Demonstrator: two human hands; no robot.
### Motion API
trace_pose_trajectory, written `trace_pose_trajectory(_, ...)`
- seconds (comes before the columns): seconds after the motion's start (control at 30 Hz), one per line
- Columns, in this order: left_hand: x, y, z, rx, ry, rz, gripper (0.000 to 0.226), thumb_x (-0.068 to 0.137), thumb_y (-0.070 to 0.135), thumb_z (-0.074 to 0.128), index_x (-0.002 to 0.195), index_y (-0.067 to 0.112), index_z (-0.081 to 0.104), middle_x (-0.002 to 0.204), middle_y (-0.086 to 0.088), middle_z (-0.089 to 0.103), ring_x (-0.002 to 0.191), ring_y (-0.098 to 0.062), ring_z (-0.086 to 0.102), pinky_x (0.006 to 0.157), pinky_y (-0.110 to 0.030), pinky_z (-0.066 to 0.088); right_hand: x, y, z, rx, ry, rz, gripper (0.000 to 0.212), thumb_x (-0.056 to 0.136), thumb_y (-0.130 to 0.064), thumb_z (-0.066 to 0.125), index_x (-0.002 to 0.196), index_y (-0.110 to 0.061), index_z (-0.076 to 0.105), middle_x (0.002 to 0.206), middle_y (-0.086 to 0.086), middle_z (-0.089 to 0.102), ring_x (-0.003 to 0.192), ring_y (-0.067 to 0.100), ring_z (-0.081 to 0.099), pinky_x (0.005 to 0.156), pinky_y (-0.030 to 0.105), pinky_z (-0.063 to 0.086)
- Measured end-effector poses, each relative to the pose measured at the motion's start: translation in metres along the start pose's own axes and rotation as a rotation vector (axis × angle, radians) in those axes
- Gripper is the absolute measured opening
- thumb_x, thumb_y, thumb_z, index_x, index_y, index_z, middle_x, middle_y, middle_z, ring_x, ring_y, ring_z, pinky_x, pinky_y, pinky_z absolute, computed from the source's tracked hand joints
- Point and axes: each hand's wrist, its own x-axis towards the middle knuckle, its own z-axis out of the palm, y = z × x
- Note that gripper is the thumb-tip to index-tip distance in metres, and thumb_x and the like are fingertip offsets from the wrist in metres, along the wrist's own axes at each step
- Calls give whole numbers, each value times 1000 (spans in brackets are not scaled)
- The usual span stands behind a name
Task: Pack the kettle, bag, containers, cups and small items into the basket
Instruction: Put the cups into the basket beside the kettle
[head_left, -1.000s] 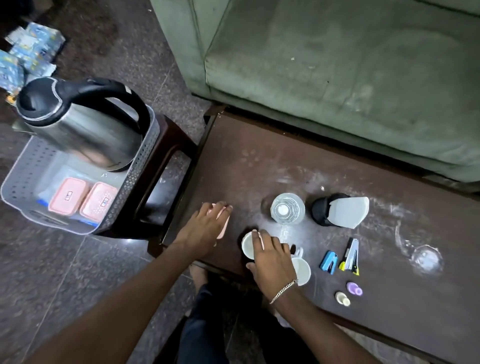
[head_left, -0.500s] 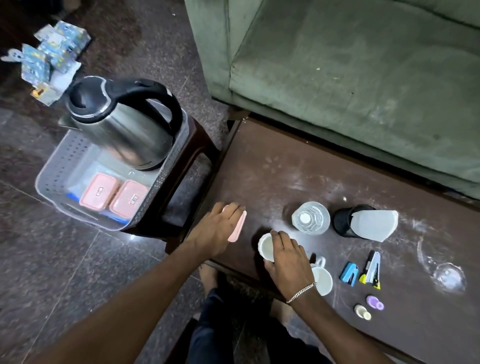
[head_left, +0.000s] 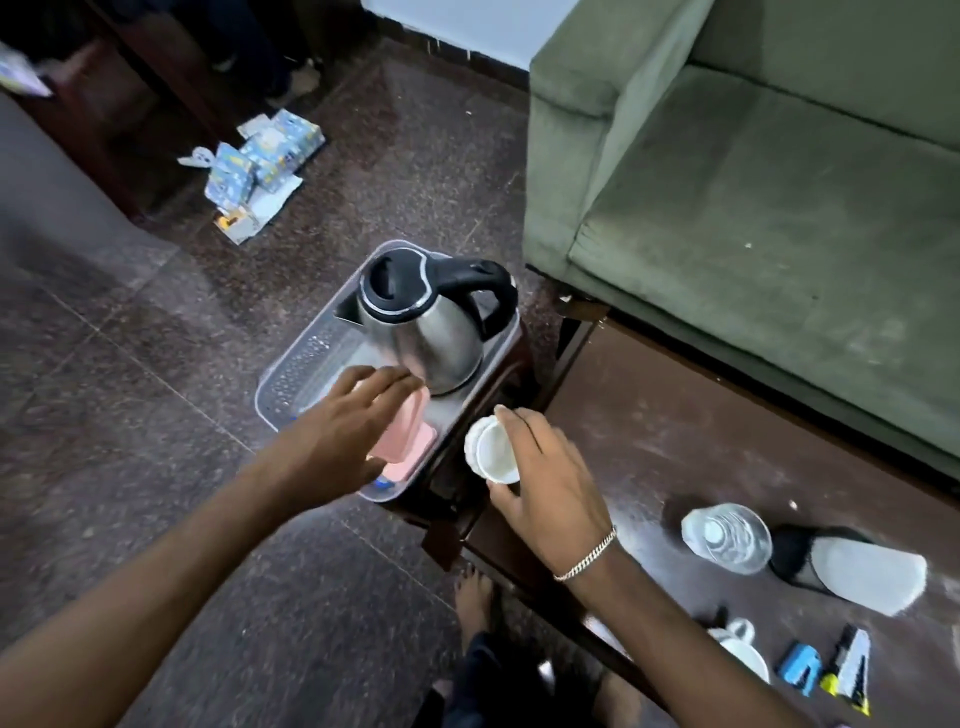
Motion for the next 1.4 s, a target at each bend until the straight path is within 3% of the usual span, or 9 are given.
trace_pose_trajectory(0.17, -19, -68, -6, 13, -38, -122, 113, 49, 22, 102, 147, 2, 50, 146, -15, 54, 128, -40, 52, 109, -48, 48, 54, -40, 6, -64, -37, -106, 77, 67, -8, 70, 140, -18, 48, 136, 4, 48, 108, 29, 51, 89, 44, 47)
trace_pose_trajectory(0.3, -21, -97, 5, 5, -45, -167, 109, 51, 19, 100, 146, 2, 50, 146, -15, 54, 128, -41, 52, 107, -48, 49, 77, -58, 26, -180, -46, -90, 63, 77, -11, 63, 138, -18, 48, 134, 6, 48, 107, 31, 49, 85, 45, 47)
trace_pose_trajectory(0.47, -9, -118, 20, 51, -74, -118, 104, 47, 15, 99, 141, 1, 56, 140, -17, 59, 118, -41, 59, 99, -44, 54, 82, -73, 56, -346, -41, -86, 49, 85, -13, 60, 133, -17, 53, 136, 7, 53, 110, 33, 53, 80, 44, 45)
trace_pose_trajectory(0.63, 5, -135, 30, 85, -149, -55, 97, 65, 18, 87, 152, 11, 45, 153, -6, 46, 130, -35, 49, 109, -44, 44, 83, -74, 77, -404, -76, -47, 43, 89, -15, 52, 132, -19, 53, 142, 6, 49, 121, 33, 49, 80, 45, 42)
trace_pose_trajectory(0.83, 13, -147, 39, 123, -228, -14, 97, 66, 21, 88, 152, 14, 44, 150, -3, 48, 128, -32, 49, 105, -42, 47, 88, -76, 95, -386, -57, -46, 41, 84, -12, 65, 123, -18, 52, 136, 5, 46, 117, 34, 46, 77, 44, 35)
trace_pose_trajectory(1.07, 17, -156, 47, 109, -264, 18, 94, 63, 21, 90, 147, 15, 47, 144, -3, 52, 122, -30, 51, 98, -43, 52, 95, -77, 98, -375, -118, -17, 55, 74, -5, 56, 127, -17, 52, 139, 7, 47, 118, 33, 44, 78, 46, 40)
trace_pose_trajectory(1.23, 20, -158, 47, 94, -273, 23, 92, 67, 20, 88, 149, 19, 44, 146, -1, 50, 123, -29, 50, 99, -43, 50, 101, -74, 93, -330, -201, 0, 80, 55, -5, 73, 131, -20, 52, 138, 5, 48, 117, 32, 44, 80, 47, 45)
trace_pose_trajectory(1.4, 19, -154, 47, 80, -273, 3, 98, 73, 21, 86, 156, 21, 34, 157, -3, 39, 133, -31, 43, 109, -42, 44, 104, -71, 92, -289, -234, -11, 85, 48, -8, 78, 129, -23, 53, 136, 2, 48, 114, 30, 46, 80, 46, 48)
